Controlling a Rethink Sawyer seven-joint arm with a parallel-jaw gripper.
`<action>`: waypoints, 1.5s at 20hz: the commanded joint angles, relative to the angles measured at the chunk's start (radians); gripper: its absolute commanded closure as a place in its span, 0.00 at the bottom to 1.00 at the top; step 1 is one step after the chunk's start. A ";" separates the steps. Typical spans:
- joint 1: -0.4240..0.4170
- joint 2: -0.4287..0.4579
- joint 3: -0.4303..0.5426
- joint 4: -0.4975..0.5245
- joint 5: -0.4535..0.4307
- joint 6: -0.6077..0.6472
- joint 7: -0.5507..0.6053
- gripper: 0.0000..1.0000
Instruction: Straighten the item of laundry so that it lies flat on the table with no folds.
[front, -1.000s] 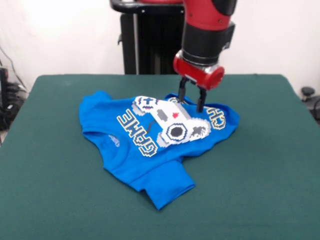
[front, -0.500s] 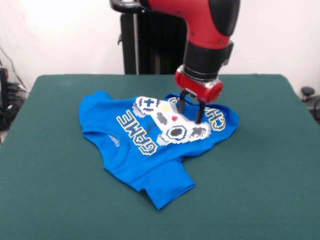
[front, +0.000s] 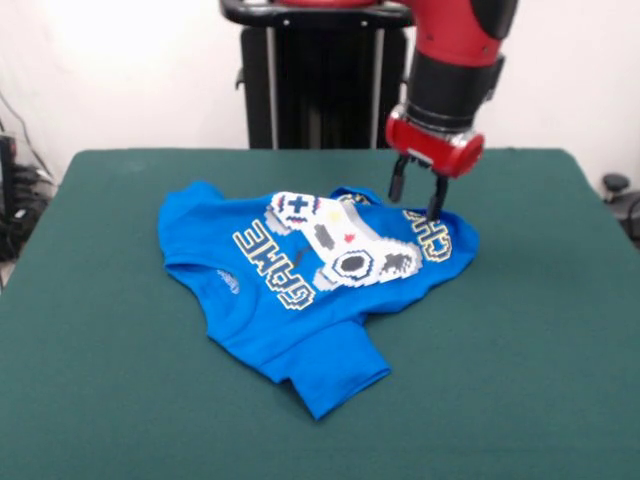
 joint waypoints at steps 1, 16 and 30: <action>0.028 -0.036 0.025 0.072 0.077 0.102 0.231 0.00; -0.019 0.144 0.057 0.104 0.036 -0.165 0.211 0.00; -0.060 0.078 0.079 0.207 0.007 -0.159 0.167 0.00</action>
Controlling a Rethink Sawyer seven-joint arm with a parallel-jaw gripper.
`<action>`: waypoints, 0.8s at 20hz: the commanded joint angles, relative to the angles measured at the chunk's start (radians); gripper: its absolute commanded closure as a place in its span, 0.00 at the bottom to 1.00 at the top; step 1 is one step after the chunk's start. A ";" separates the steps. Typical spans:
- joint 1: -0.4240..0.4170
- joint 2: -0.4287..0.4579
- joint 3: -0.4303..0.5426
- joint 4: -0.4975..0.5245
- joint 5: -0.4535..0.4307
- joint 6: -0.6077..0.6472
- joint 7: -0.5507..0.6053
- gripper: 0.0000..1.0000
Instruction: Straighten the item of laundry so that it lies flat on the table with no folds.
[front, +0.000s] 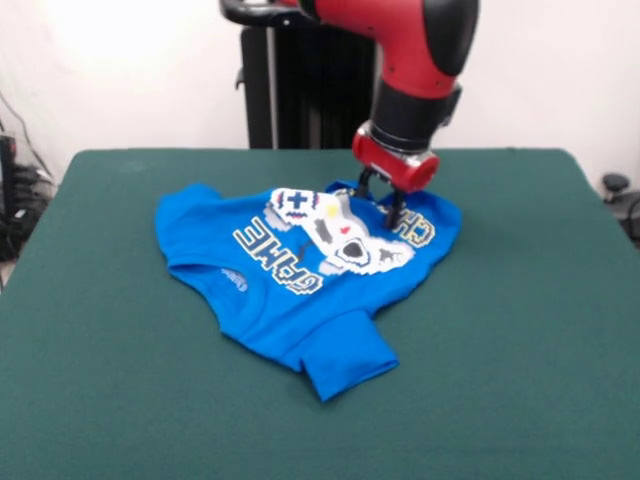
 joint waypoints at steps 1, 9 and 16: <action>-0.023 -0.052 0.090 0.120 -0.017 0.016 0.163 0.00; -0.086 -0.051 0.137 0.143 -0.048 -0.031 0.150 0.00; -0.116 -0.003 0.170 0.100 -0.056 -0.066 0.155 0.00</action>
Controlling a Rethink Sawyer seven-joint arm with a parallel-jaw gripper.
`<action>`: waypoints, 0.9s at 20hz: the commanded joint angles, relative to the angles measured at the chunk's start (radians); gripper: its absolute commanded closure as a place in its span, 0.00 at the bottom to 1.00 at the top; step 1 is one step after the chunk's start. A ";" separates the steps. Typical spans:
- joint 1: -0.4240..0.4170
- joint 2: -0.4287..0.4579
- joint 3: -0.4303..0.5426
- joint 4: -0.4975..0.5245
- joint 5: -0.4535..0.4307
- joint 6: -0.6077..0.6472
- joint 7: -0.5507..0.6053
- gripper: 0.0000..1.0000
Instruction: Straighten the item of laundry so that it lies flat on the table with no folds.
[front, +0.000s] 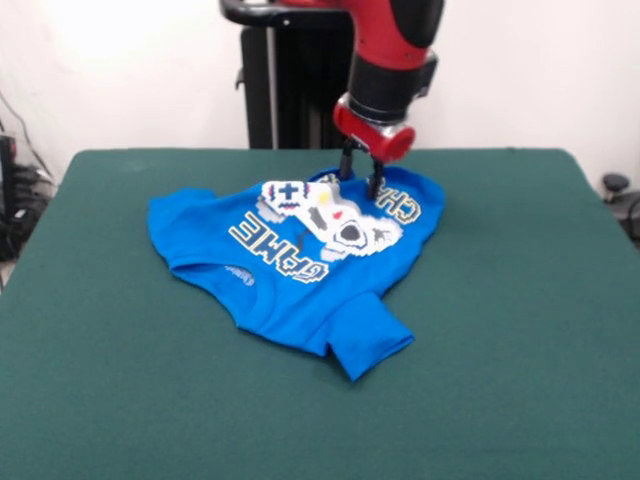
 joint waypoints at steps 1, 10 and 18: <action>-0.010 0.064 0.138 -0.011 -0.006 -0.061 0.157 0.00; 0.007 -0.027 0.121 0.037 -0.004 0.005 0.150 0.00; 0.007 -0.105 0.173 0.033 0.031 0.091 0.156 0.00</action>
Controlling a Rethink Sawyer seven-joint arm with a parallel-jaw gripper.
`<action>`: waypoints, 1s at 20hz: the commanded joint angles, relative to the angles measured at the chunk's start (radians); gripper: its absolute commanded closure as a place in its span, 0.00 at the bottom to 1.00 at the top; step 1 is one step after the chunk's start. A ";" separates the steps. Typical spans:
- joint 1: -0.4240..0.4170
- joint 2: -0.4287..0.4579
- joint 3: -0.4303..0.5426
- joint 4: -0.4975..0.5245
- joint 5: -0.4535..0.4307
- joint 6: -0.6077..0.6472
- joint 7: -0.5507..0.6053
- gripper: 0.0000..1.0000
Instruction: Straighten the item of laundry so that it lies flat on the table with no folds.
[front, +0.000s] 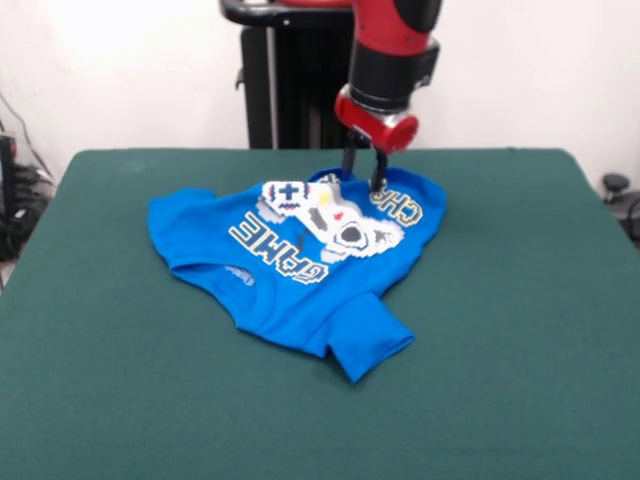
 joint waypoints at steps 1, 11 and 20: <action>0.025 -0.050 0.159 -0.002 0.042 0.115 0.160 0.00; 0.117 -0.052 0.083 -0.052 0.088 0.187 0.177 0.00; 0.047 0.005 0.068 0.024 0.004 0.052 0.133 0.00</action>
